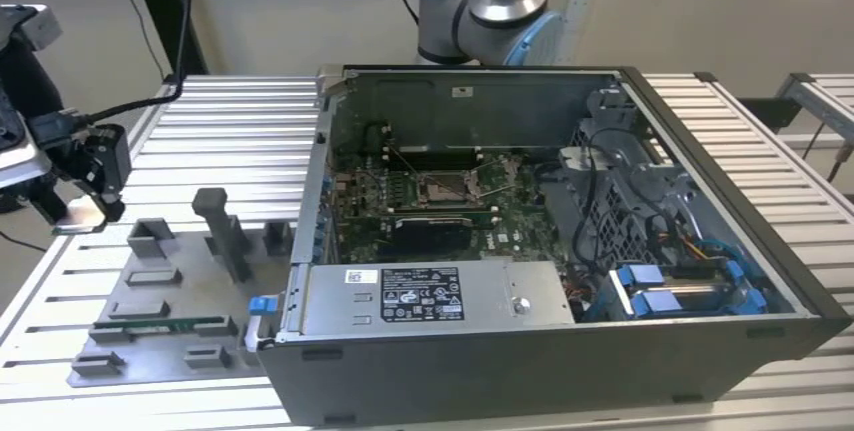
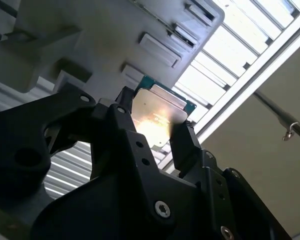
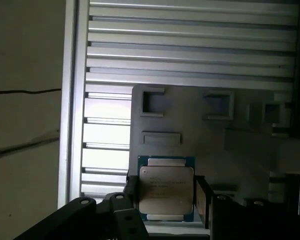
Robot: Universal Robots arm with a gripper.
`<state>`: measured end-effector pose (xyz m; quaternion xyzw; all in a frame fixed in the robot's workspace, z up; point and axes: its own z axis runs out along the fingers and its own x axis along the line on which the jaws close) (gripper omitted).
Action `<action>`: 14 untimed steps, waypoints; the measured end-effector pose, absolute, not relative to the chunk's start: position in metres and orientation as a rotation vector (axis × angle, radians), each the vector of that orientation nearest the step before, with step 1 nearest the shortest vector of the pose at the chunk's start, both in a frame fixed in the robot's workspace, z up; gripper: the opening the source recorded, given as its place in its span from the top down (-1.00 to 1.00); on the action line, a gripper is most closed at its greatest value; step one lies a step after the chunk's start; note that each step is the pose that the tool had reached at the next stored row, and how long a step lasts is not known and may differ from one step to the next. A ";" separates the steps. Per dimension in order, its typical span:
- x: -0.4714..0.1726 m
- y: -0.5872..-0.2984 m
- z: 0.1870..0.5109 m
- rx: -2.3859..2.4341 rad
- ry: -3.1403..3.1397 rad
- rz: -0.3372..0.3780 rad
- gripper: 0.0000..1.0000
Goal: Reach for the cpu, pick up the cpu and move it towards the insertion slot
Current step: 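Pick up the cpu and move it towards the insertion slot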
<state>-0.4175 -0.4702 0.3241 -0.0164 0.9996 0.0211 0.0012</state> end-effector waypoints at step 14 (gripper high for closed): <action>-0.418 -0.470 0.362 -0.051 3.138 0.066 1.00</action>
